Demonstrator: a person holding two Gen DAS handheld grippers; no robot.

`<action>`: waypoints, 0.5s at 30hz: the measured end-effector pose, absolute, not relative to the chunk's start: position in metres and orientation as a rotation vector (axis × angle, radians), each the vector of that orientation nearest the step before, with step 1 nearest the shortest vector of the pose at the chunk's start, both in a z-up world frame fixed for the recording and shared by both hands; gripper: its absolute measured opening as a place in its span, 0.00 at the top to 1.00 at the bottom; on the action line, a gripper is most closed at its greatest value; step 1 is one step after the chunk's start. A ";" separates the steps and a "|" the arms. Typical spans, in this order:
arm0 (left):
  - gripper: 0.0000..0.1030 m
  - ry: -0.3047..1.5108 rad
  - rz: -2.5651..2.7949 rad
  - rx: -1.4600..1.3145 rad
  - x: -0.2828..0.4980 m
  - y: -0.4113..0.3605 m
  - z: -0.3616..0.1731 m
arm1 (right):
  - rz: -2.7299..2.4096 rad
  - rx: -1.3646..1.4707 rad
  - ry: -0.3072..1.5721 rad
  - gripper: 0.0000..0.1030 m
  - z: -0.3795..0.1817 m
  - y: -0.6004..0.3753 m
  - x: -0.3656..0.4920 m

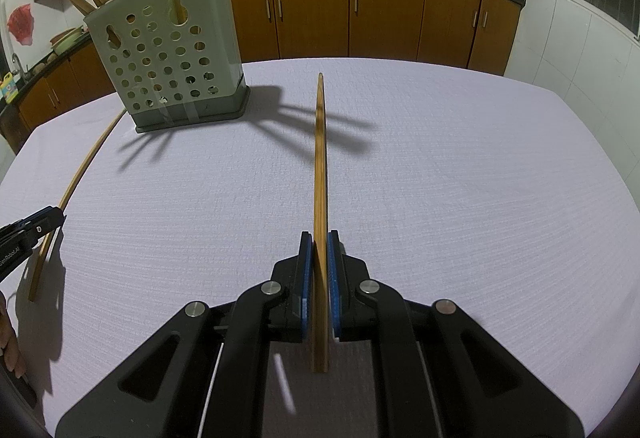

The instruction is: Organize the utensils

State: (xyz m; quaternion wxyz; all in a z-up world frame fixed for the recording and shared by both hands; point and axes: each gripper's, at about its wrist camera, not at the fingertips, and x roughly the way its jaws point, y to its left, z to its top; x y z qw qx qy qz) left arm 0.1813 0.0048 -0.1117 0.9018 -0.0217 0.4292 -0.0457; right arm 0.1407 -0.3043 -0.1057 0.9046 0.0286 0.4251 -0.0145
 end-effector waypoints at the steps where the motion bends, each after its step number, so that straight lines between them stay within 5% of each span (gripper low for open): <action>1: 0.84 0.888 -0.094 -0.045 0.181 0.005 -0.112 | -0.030 0.059 0.878 0.91 -0.106 -0.304 0.141; 15: 0.84 0.887 -0.101 -0.042 0.180 0.004 -0.111 | -0.030 0.061 0.878 0.91 -0.106 -0.305 0.141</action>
